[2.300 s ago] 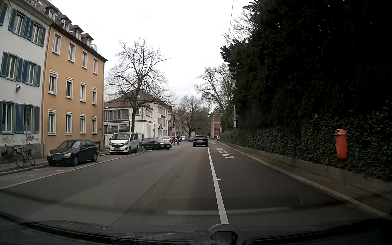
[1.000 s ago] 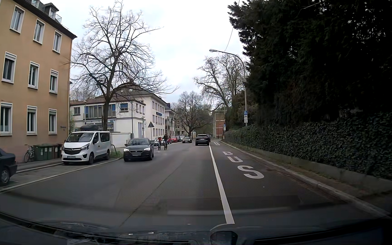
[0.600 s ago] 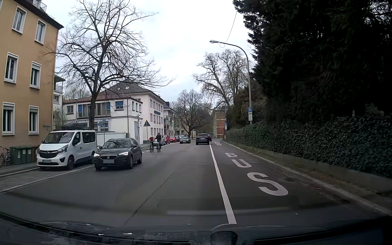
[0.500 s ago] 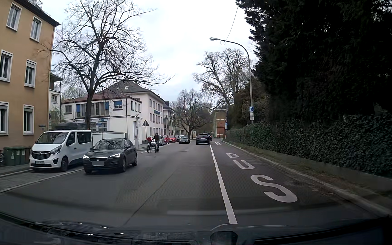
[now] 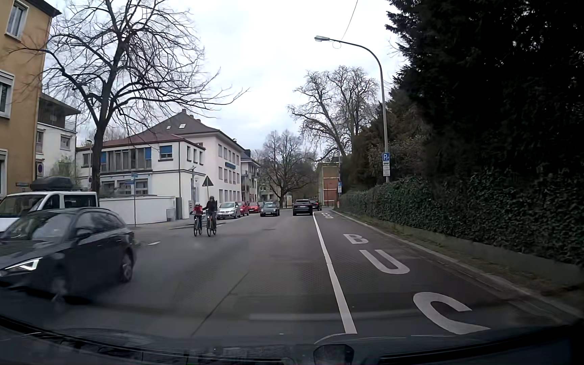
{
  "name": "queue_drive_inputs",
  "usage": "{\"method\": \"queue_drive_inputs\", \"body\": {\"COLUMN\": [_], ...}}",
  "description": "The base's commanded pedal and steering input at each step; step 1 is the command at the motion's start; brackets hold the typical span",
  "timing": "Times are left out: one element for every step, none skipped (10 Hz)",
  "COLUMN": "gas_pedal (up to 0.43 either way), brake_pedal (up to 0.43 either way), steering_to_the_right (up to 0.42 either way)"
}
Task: Follow the waypoints while adhering to traffic rules and regulations
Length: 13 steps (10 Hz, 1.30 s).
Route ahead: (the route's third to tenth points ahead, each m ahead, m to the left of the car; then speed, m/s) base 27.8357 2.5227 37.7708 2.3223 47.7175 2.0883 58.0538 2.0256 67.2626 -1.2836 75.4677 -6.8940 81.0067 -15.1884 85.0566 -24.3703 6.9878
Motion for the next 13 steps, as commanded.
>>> {"method": "queue_drive_inputs", "body": {"gas_pedal": [0.067, 0.067, 0.067, 0.067, 0.067, 0.067, 0.067, 0.067, 0.067, 0.067, 0.067, 0.067, 0.067], "brake_pedal": [0.000, 0.000, 0.000, 0.000, 0.000, 0.000, 0.000, 0.000, 0.000, 0.000, 0.000, 0.000, 0.000], "steering_to_the_right": [-0.001, -0.001, -0.001, -0.001, -0.001, -0.001, -0.001, -0.001, -0.001, -0.001, -0.001, -0.001, 0.000]}}
